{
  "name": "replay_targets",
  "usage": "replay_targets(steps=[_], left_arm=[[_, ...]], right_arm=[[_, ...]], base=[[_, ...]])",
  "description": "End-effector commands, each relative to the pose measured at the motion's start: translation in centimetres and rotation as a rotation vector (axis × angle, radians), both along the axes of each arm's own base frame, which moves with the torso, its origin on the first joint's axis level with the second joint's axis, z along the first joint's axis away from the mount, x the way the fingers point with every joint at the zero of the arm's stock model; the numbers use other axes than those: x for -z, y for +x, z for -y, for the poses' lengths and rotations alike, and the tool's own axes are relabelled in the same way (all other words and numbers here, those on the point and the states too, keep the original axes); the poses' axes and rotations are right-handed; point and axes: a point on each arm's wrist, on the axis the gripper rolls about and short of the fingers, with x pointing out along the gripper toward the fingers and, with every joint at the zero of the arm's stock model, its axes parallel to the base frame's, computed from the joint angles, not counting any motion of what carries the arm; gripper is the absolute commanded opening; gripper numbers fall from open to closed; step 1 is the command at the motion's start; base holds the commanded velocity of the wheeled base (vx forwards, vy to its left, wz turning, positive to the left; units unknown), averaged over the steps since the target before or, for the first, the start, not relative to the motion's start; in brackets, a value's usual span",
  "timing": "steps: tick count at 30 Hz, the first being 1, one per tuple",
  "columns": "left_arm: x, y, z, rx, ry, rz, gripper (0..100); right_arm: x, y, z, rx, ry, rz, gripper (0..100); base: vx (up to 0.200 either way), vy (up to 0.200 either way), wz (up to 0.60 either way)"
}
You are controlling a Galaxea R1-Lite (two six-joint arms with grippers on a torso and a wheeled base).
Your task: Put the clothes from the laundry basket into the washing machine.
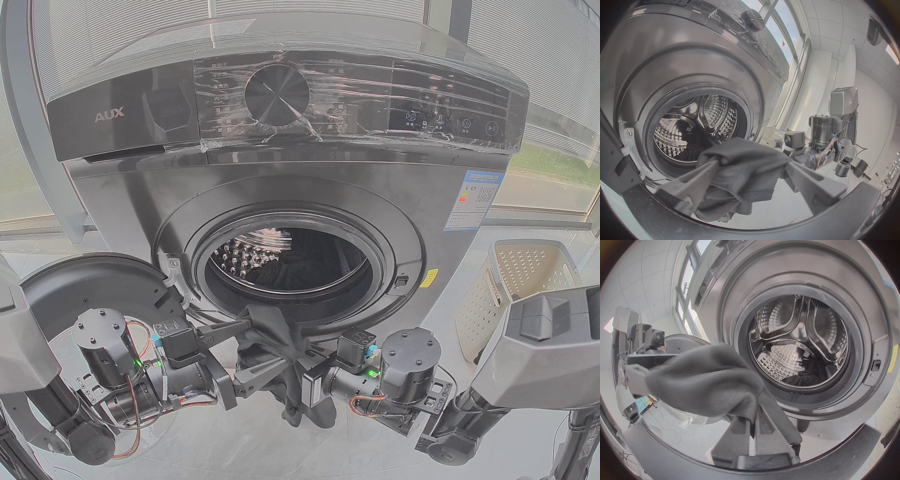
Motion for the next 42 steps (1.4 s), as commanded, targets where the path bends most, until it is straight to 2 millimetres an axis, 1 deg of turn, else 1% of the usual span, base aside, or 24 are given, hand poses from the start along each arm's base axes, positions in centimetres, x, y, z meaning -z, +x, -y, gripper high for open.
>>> replay_targets(steps=[1, 5, 6, 7, 9, 15, 21, 26, 27, 28, 29, 32, 35, 39, 40, 41, 42], left_arm=[[0.5, 0.5, -0.4, -0.026, 0.011, -0.017, 100], [0.6, 1.0, -1.2, -0.062, 0.011, -0.017, 100], [0.6, 1.0, -1.2, -0.062, 0.011, -0.017, 100], [0.9, 1.3, -1.7, -0.082, 0.019, -0.028, 100], [1.5, 1.5, -1.9, -0.096, 0.031, -0.049, 100], [2.8, 1.9, -1.9, -0.108, 0.063, -0.088, 100], [3.1, 2.0, -2.2, -0.115, 0.071, -0.098, 100], [4.0, 1.7, -2.4, -0.11, 0.1, -0.134, 100], [4.7, 1.4, -2.4, -0.104, 0.126, -0.155, 100], [4.7, 1.4, -2.4, -0.104, 0.126, -0.155, 100], [5.4, 1.4, -2.4, -0.101, 0.153, -0.174, 100], [6.9, 1.4, -2.3, -0.093, 0.189, -0.215, 100], [8.1, 1.8, -2.1, -0.085, 0.209, -0.248, 100], [8.3, 1.9, -2.0, -0.082, 0.211, -0.255, 100], [8.3, 2.0, -1.3, -0.051, 0.205, -0.242, 100], [8.2, 2.0, -1.2, -0.048, 0.202, -0.238, 100], [7.9, 2.2, -0.6, -0.032, 0.193, -0.218, 100]], right_arm=[[-1.6, -0.7, 1.0, 0.004, 0.024, 0.014, 0], [-2.7, -1.2, 2.3, 0.018, 0.03, 0.017, 0], [-2.7, -1.2, 2.3, 0.018, 0.03, 0.017, 0], [-3.2, -1.4, 2.8, 0.026, 0.035, 0.018, 0], [-3.7, -1.3, 3.4, 0.043, 0.041, 0.024, 0], [-4.2, -0.7, 4.3, 0.075, 0.052, 0.032, 0], [-4.2, -0.6, 4.3, 0.078, 0.054, 0.032, 0], [-4.3, -0.6, 4.3, 0.078, 0.057, 0.034, 0], [-4.4, -0.6, 4.3, 0.088, 0.059, 0.037, 0], [-4.4, -0.6, 4.3, 0.088, 0.059, 0.037, 0], [-4.5, -0.6, 4.2, 0.094, 0.062, 0.04, 0], [-4.9, -0.7, 4.3, 0.092, 0.07, 0.047, 0], [-4.8, -0.8, 4.4, 0.092, 0.069, 0.044, 0], [-4.8, -0.8, 4.4, 0.092, 0.069, 0.044, 0], [-4.9, -0.8, 4.2, 0.088, 0.071, 0.046, 0], [-4.9, -0.9, 4.2, 0.086, 0.07, 0.045, 0], [-4.8, -0.9, 4.2, 0.085, 0.069, 0.044, 0]], base=[[0.0, 0.0, 0.0], [0.0, 0.0, 0.0], [0.0, 0.0, 0.0], [0.0, 0.0, 0.0], [0.0, 0.0, 0.0], [0.0, 0.0, 0.0], [0.0, 0.0, 0.0], [0.0, 0.0, 0.0], [0.0, 0.0, 0.0], [0.0, 0.0, 0.0], [0.0, 0.0, 0.0], [0.0, 0.0, 0.0], [0.0, 0.0, 0.0], [0.0, 0.0, 0.0], [0.0, 0.0, 0.0], [0.0, 0.0, 0.0], [0.0, 0.0, 0.0]])
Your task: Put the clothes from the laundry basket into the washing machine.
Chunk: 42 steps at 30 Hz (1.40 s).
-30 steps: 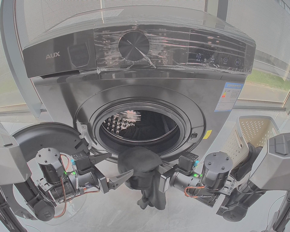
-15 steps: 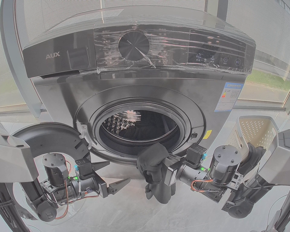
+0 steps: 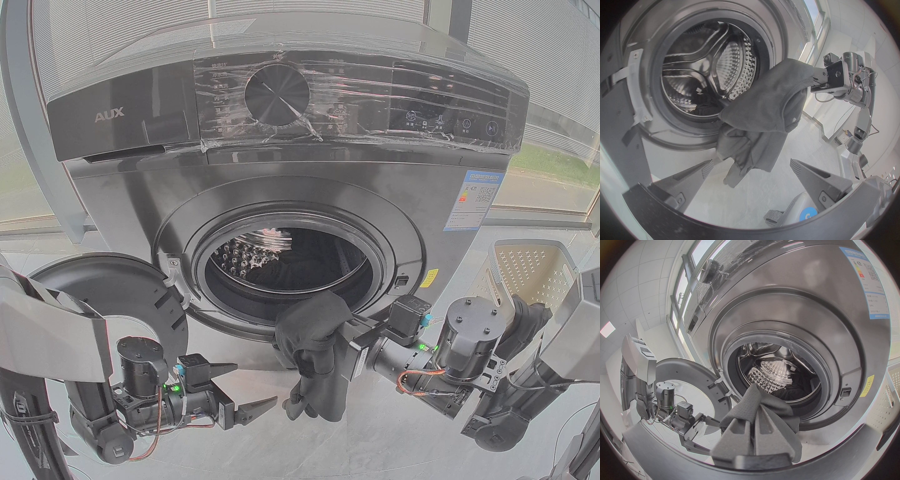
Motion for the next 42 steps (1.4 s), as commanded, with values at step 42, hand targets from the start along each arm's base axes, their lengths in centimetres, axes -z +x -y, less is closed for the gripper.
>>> replay_targets(steps=[42], left_arm=[[-4.0, 3.3, 3.8, 0.031, -0.111, 0.256, 100]], right_arm=[[0.2, -0.7, -0.6, -0.026, 0.001, -0.007, 0]], base=[[0.0, 0.0, 0.0]])
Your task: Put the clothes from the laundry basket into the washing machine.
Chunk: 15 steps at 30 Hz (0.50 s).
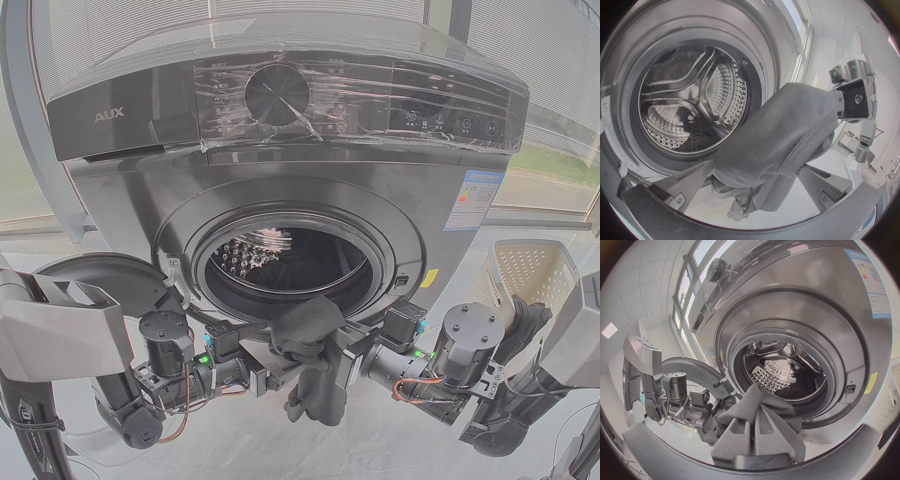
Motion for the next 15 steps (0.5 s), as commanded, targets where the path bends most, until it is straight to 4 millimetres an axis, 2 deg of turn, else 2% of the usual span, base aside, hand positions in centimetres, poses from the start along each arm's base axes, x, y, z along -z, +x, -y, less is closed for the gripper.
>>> replay_targets(steps=[1, 9, 10, 15], left_arm=[[-1.9, -0.3, -0.4, -0.007, -0.034, 0.053, 100], [-1.0, 0.1, -0.2, -0.023, -0.023, 0.031, 100], [-0.9, 0.2, -0.2, -0.023, -0.022, 0.028, 0], [-0.9, 0.3, -0.1, -0.017, -0.025, 0.029, 0]], right_arm=[[0.1, 0.1, 0.0, 0.004, -0.003, -0.002, 0], [0.2, 0.1, 0.0, 0.003, -0.003, -0.004, 0], [0.2, 0.1, 0.0, 0.003, -0.004, -0.003, 0], [0.2, 0.1, -0.1, 0.001, -0.005, -0.004, 0]], base=[[0.0, 0.0, 0.0], [0.0, 0.0, 0.0], [0.0, 0.0, 0.0], [0.0, 0.0, 0.0]])
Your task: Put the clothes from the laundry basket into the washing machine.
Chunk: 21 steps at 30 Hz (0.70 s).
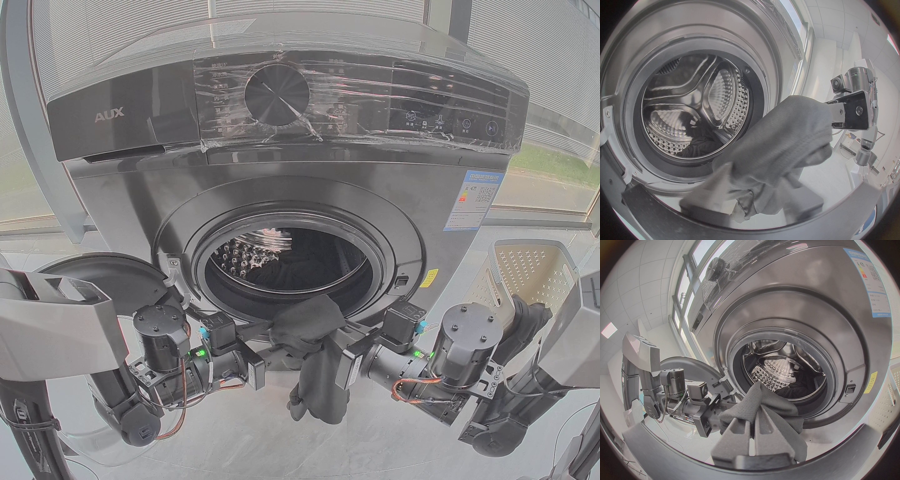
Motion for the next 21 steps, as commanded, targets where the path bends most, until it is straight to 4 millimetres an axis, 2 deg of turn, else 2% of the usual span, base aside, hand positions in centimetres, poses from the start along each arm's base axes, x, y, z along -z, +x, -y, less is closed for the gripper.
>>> replay_targets(steps=[1, 10, 14, 18, 21], left_arm=[[0.3, 0.1, 0.1, 0.01, 0.001, -0.002, 0], [-0.2, 0.1, -0.1, 0.006, -0.012, 0.006, 0], [-3.0, -0.9, -0.9, -0.002, -0.052, 0.071, 0], [-5.7, -3.2, -2.2, -0.001, -0.097, 0.117, 0], [-6.9, -4.6, -2.9, 0.001, -0.129, 0.129, 0]], right_arm=[[0.1, 0.0, -0.1, -0.002, -0.003, -0.004, 0], [0.2, 0.0, 0.0, -0.003, -0.005, -0.004, 0], [0.6, -0.1, 0.0, -0.003, -0.02, -0.017, 0], [1.8, 0.0, -0.3, -0.006, -0.051, -0.046, 0], [2.5, 0.3, -0.7, -0.01, -0.063, -0.054, 0]], base=[[0.0, 0.0, 0.0], [0.0, 0.0, 0.0], [0.0, 0.0, 0.0], [0.0, 0.0, 0.0], [0.0, 0.0, 0.0]])
